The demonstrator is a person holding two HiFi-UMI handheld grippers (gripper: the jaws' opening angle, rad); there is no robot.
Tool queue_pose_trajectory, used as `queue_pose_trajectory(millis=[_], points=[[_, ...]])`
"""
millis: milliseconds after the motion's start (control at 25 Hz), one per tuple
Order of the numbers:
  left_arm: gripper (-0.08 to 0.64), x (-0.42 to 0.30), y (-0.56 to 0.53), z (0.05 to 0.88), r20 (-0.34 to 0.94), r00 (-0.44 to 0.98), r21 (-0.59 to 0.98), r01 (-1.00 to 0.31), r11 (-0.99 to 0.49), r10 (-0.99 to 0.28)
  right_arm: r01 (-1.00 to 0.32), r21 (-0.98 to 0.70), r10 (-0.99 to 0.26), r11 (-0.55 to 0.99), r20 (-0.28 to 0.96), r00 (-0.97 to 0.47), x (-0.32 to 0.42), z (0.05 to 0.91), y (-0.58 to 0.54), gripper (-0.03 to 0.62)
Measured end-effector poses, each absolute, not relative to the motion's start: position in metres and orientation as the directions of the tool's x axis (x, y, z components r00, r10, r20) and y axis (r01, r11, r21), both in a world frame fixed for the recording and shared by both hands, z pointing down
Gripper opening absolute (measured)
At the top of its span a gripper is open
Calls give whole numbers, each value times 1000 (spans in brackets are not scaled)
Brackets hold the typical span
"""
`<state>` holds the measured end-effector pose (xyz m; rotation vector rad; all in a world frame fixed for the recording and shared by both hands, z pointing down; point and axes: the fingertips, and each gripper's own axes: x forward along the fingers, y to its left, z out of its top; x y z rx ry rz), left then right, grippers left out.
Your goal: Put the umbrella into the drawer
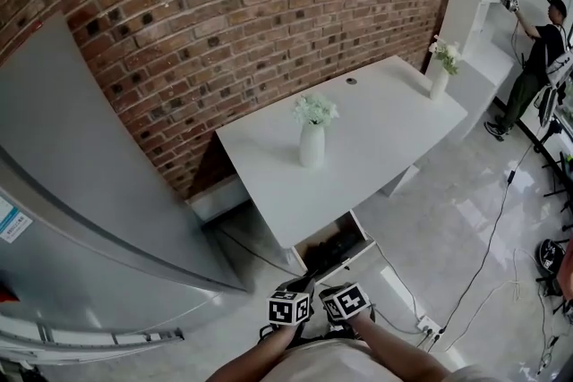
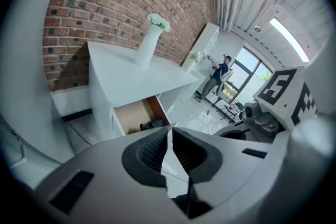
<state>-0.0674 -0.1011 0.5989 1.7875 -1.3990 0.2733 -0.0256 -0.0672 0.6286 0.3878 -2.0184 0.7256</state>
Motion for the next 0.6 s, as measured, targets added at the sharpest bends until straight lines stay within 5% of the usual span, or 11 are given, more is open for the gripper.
queue_pose_trajectory(millis=[600], points=[[35, -92, -107, 599, 615, 348, 461, -887, -34, -708, -527, -321, -4, 787, 851, -525, -50, 622, -83, 17]])
